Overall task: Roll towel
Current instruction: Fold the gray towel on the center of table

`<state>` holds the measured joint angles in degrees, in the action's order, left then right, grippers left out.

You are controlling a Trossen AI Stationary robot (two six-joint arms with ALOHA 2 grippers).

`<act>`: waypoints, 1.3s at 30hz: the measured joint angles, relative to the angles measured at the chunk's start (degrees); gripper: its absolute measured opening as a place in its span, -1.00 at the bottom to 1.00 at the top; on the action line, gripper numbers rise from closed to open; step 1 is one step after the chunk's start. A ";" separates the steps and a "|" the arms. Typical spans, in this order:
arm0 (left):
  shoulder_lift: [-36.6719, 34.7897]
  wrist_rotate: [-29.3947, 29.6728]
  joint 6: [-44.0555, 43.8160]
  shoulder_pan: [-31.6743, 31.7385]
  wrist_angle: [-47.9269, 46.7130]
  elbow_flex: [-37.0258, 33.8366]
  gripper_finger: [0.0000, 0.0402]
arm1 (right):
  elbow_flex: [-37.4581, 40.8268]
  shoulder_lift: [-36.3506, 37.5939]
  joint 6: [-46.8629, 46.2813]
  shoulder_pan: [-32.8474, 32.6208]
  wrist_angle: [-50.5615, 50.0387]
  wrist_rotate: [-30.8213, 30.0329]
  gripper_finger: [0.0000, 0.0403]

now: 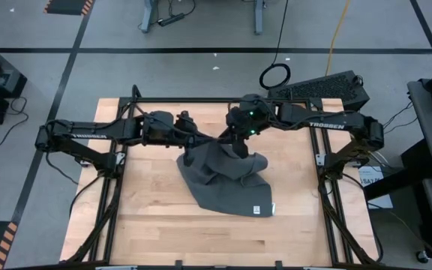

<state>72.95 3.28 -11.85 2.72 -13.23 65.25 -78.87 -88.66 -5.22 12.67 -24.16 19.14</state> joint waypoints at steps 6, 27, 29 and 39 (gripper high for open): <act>-0.60 -1.28 -14.38 1.49 -4.91 0.00 -0.76 | -0.59 0.04 -2.54 0.02 -1.20 -3.35 -0.92; 0.91 20.23 -25.24 -11.31 -15.84 -0.02 -0.05 | -0.58 0.02 -15.03 1.62 3.25 -11.22 -0.99; 2.63 22.19 -24.59 -11.54 -13.86 -0.02 -0.04 | -1.36 0.02 -19.68 1.64 2.08 -12.97 -0.99; 11.94 25.85 -12.00 -5.95 -19.05 -0.11 -0.04 | -15.43 0.02 -21.54 2.31 -22.46 -16.22 -1.00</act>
<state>84.89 29.12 -23.85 -3.23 -32.27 65.14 -94.30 -88.64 -26.76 14.97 -46.63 2.92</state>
